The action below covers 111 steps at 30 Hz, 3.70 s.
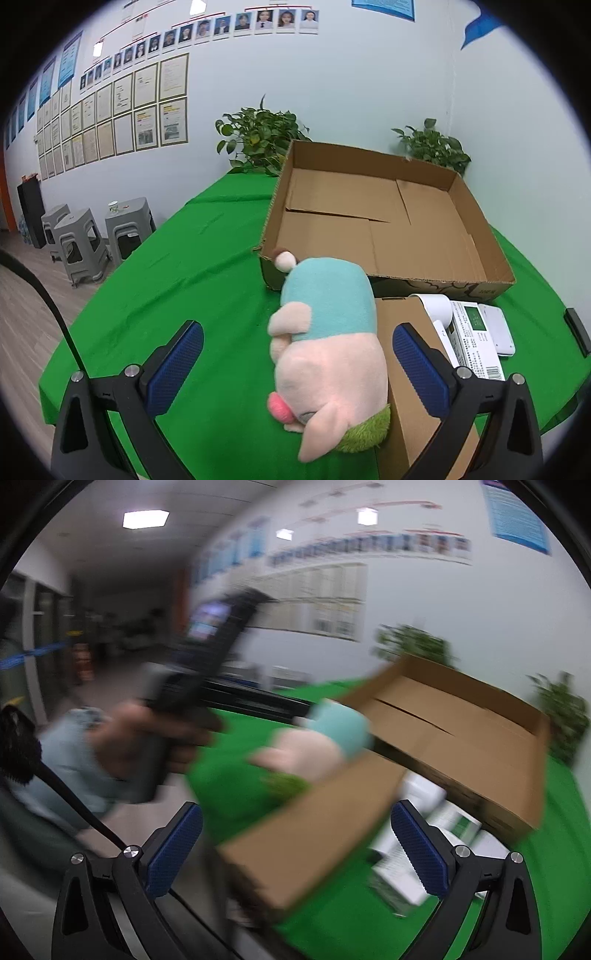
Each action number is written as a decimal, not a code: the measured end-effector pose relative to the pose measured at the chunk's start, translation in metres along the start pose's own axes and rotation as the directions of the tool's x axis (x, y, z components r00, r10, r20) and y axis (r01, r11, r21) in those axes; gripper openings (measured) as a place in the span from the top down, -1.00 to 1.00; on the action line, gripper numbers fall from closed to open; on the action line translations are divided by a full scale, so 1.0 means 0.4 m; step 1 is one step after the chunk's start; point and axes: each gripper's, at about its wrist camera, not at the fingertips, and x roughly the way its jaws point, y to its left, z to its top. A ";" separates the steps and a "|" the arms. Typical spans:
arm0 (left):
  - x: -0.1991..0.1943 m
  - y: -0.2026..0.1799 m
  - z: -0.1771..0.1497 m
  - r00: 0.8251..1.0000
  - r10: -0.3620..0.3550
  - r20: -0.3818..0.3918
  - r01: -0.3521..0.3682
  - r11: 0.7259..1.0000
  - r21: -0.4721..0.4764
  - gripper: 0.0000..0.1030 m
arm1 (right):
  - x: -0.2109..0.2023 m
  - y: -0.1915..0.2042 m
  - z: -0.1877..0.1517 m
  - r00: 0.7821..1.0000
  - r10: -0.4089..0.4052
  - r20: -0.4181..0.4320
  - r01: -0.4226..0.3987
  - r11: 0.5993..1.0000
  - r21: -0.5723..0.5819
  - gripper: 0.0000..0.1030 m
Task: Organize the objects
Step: 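Close the left gripper on the pink-and-teal plush toy, then lift the plush toy with the left gripper while the right gripper grasps it too, then carry the plush toy with both grippers and lower it into the open box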
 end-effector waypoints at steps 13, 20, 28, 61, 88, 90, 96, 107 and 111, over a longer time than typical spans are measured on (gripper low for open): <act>0.118 -0.013 -0.046 0.982 -0.108 -0.158 0.105 0.994 -0.024 -0.98 | 0.093 -0.127 0.017 0.985 -0.173 -0.027 0.174 0.983 0.057 -1.00; 0.175 -0.003 -0.076 0.964 -0.168 -0.208 0.161 0.986 -0.051 -0.98 | 0.135 -0.138 0.047 0.980 -0.196 0.021 0.195 0.980 0.049 -1.00; 0.188 0.022 -0.094 0.931 -0.296 -0.213 0.284 0.955 -0.087 -0.55 | 0.193 -0.120 0.109 0.992 -0.124 0.037 0.122 0.992 0.036 -1.00; 0.056 0.179 -0.172 0.922 -0.355 -0.156 0.340 0.933 -0.117 -0.36 | 0.682 -0.192 0.229 0.965 0.097 -0.245 0.009 0.916 0.400 -0.99; 0.033 0.050 -0.003 0.953 -0.304 -0.010 0.303 0.947 0.107 -0.25 | 0.661 -0.257 0.235 0.985 0.043 -0.167 0.048 0.861 0.506 -0.56; 0.035 0.029 0.031 0.949 -0.315 0.013 0.311 0.942 0.127 -0.25 | 0.633 -0.281 0.259 0.990 0.018 -0.137 0.054 0.862 0.504 -0.54; 0.052 -0.031 0.140 0.932 -0.355 0.078 0.333 0.921 0.203 -0.25 | 0.525 -0.372 0.341 0.996 -0.066 -0.051 0.083 0.863 0.499 -0.51; 0.172 -0.025 0.257 0.914 -0.392 0.103 0.364 0.906 0.217 -0.25 | 0.506 -0.552 0.467 0.990 -0.138 -0.026 0.133 0.862 0.488 -0.45; 0.219 0.000 0.264 0.918 -0.385 0.100 0.361 0.911 0.198 -0.25 | 0.582 -0.608 0.496 0.989 -0.141 -0.046 0.145 0.862 0.485 -0.42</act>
